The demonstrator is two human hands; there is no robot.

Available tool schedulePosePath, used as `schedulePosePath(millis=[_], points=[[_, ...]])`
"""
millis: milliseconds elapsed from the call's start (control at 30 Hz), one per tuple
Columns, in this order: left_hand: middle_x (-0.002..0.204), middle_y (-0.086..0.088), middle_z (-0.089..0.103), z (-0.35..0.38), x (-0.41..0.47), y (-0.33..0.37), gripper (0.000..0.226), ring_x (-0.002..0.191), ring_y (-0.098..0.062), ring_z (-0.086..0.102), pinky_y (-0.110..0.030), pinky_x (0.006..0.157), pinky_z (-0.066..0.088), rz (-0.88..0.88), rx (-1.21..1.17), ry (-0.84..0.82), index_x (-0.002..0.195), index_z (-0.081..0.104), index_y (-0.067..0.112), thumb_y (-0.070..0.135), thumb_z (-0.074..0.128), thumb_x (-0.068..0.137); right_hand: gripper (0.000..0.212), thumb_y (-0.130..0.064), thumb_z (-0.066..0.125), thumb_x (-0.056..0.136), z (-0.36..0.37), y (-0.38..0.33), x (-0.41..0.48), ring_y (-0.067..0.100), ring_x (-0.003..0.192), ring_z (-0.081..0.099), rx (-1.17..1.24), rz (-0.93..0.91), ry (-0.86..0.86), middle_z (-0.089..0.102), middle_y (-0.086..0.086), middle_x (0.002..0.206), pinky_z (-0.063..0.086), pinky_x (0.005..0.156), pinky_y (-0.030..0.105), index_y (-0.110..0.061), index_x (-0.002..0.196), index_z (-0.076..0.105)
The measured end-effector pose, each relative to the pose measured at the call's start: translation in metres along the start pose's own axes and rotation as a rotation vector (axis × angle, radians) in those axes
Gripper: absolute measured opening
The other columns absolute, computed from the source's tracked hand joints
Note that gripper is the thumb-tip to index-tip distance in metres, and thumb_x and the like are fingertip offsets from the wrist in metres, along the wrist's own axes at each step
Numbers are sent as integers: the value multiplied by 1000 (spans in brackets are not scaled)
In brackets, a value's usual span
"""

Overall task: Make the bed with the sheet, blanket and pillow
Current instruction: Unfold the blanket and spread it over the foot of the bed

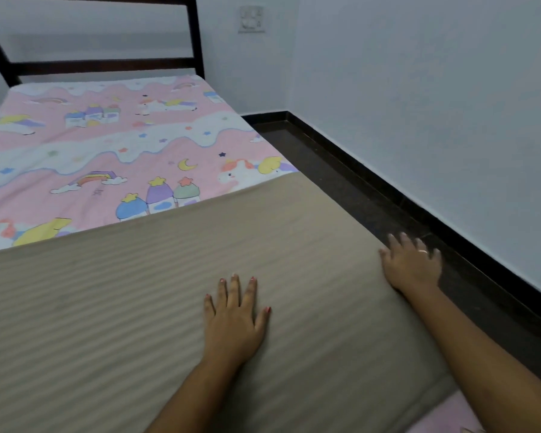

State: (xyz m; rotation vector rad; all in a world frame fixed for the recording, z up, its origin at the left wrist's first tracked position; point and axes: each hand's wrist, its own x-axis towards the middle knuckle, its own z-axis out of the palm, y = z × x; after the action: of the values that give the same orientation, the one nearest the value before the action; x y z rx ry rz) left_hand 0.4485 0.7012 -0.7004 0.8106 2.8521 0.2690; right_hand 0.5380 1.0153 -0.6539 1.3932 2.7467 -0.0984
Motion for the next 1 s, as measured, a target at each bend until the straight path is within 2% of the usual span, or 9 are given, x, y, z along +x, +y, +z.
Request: schedulePosePath(millis=[67,167,300,433,500,600,700,833,1000], points=[[160,-2,-6,5,-3,20,90,146,-28,-12,-49,115,-5,52,-3,-8,150,-5,36,63,-19,66,65,-59,14,92,6,-15,-35,24,144,21,-30,-216,98,23,-1,157,17,114,51,-30,149,26],[160,0,-6,9,-5,41,89,146,-26,-13,-49,115,-8,139,5,-39,150,-5,36,64,-19,67,82,-67,-9,75,26,-23,-95,17,147,10,-41,-377,-9,10,-9,160,10,116,47,-41,150,12],[160,4,-8,10,-17,50,102,146,-20,-12,-44,116,-6,258,17,-60,149,-8,37,75,-34,58,63,-69,6,89,31,31,-93,17,147,4,-25,-257,3,3,-14,160,6,116,48,-48,148,-1],[159,10,-5,5,-37,37,106,147,-14,-8,-32,115,-5,312,-21,-28,147,-8,42,74,-39,51,59,-62,17,95,14,76,-66,24,146,14,79,14,-33,13,-4,160,11,116,54,-41,150,11],[159,13,-3,2,-48,25,101,147,-11,-7,-26,110,-8,307,-72,-35,146,-8,44,78,-34,55,60,-57,18,97,10,71,-64,26,147,9,60,13,36,11,0,160,9,117,54,-33,152,16],[157,15,6,-2,-63,-9,80,147,-11,0,-25,110,-1,209,-128,16,144,-6,41,76,-9,73,69,-59,12,90,13,11,-77,27,145,20,43,-281,153,23,3,157,14,114,52,-27,148,30],[151,9,33,-7,-88,-60,71,142,-18,27,-39,109,26,17,-88,74,147,22,30,64,14,86,66,-58,23,86,32,-78,-102,29,132,45,48,-612,138,46,3,145,35,103,55,-26,135,53],[143,8,46,-15,-145,-122,70,132,-18,45,-43,97,42,-206,-9,63,140,44,30,64,6,92,56,-56,34,84,59,-177,-170,23,117,60,52,-929,4,61,-1,130,46,92,51,-29,124,63],[129,11,60,-24,-229,-164,55,115,-13,60,-39,83,51,-390,-20,47,129,56,34,50,12,98,57,-62,33,87,78,-224,-298,16,121,57,42,-1394,-130,59,-5,132,46,96,47,-32,129,57]])
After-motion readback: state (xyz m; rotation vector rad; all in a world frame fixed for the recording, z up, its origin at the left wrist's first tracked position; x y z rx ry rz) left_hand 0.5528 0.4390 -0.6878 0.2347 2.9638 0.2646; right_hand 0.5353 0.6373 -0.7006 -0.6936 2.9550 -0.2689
